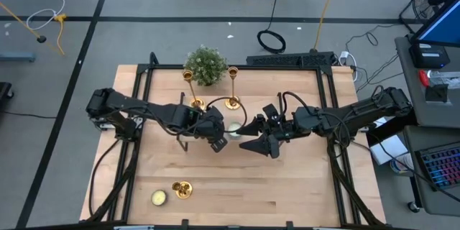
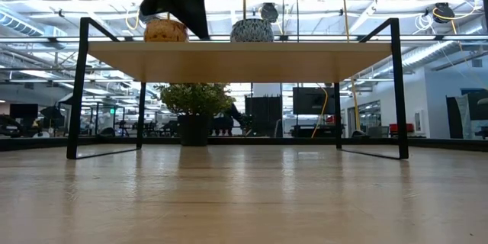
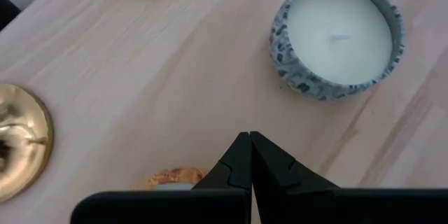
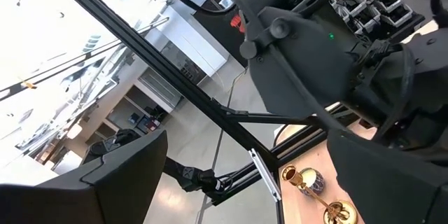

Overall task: Stock candles and holders on shelf
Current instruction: Align the orange scented candle with the other scented candle on the shelf

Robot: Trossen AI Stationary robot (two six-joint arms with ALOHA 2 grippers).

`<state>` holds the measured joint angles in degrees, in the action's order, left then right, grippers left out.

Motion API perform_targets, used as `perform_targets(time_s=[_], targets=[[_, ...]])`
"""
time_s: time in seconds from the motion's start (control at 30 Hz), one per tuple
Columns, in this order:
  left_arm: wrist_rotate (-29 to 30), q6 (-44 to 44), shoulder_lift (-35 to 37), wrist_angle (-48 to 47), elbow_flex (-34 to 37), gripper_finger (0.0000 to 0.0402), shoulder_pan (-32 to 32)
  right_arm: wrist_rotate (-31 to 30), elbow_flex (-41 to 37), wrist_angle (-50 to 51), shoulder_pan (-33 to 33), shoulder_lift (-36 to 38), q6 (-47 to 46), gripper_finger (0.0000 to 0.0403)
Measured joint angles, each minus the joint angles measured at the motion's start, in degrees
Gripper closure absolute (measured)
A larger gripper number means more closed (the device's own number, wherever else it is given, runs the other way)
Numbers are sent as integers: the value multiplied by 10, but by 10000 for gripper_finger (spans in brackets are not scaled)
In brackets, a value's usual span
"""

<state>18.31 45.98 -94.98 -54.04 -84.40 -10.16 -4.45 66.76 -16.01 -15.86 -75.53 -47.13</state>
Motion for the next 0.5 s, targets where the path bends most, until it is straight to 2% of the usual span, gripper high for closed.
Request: perform_targets(time_s=[0.5], targets=[[22, 41, 1, -27, 0, 401, -12, 0, 0, 0, 0, 0, -1, 14]])
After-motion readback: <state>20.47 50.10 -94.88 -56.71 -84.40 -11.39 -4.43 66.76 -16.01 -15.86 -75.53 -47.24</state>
